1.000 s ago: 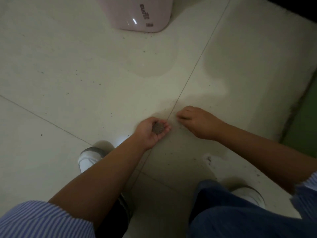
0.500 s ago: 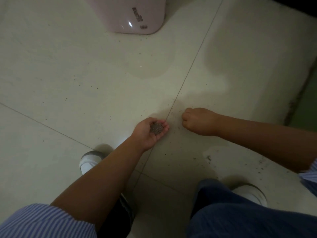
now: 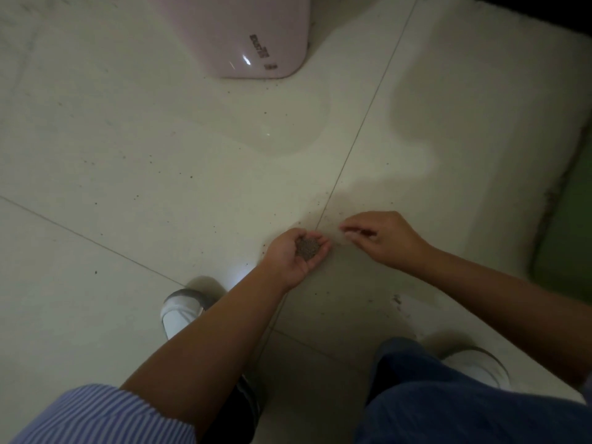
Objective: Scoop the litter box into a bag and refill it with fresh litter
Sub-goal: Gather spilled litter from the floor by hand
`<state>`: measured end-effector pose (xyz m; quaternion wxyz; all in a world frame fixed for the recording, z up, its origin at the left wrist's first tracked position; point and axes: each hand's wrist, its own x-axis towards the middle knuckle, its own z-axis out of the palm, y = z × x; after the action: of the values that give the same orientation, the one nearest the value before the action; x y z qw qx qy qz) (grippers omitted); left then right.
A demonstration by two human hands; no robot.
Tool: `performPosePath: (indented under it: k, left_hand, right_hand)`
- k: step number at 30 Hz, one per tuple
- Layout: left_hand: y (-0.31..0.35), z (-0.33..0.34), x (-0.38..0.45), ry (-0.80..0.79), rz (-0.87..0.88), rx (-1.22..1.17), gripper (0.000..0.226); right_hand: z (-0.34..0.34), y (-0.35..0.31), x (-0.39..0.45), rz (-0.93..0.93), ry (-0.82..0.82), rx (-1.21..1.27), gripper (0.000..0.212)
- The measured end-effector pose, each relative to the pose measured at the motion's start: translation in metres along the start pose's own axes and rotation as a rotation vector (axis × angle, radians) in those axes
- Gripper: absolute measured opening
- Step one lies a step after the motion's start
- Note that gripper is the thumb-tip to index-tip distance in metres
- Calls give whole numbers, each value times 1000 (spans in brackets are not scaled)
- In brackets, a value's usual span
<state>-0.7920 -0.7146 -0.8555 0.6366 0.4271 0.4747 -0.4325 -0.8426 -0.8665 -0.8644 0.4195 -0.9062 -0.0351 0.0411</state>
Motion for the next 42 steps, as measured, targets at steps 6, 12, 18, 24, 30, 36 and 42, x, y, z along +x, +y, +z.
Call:
performPosePath:
  k: [6, 12, 18, 24, 30, 36, 42]
  left_hand:
    - [-6, 0, -1, 24, -15, 52, 34]
    - [2, -2, -4, 26, 4, 43, 34]
    - [1, -2, -2, 36, 19, 29, 35]
    - [1, -1, 0, 35, 17, 46, 34]
    - [2, 1, -1, 43, 33, 60, 33]
    - [1, 6, -1, -13, 25, 85, 36]
    - [-2, 4, 2, -22, -13, 94, 36]
  right_hand:
    - [-17, 38, -6, -94, -40, -347, 16]
    - [14, 36, -11, -54, -78, -415, 33]
    - [25, 34, -10, -113, -16, -479, 19]
    - [23, 37, -10, -198, -38, -558, 14]
    - [21, 37, -7, -270, -91, -656, 27]
    - [34, 2, -5, -30, 3, -215, 2]
    - [19, 7, -13, 114, 134, -238, 32]
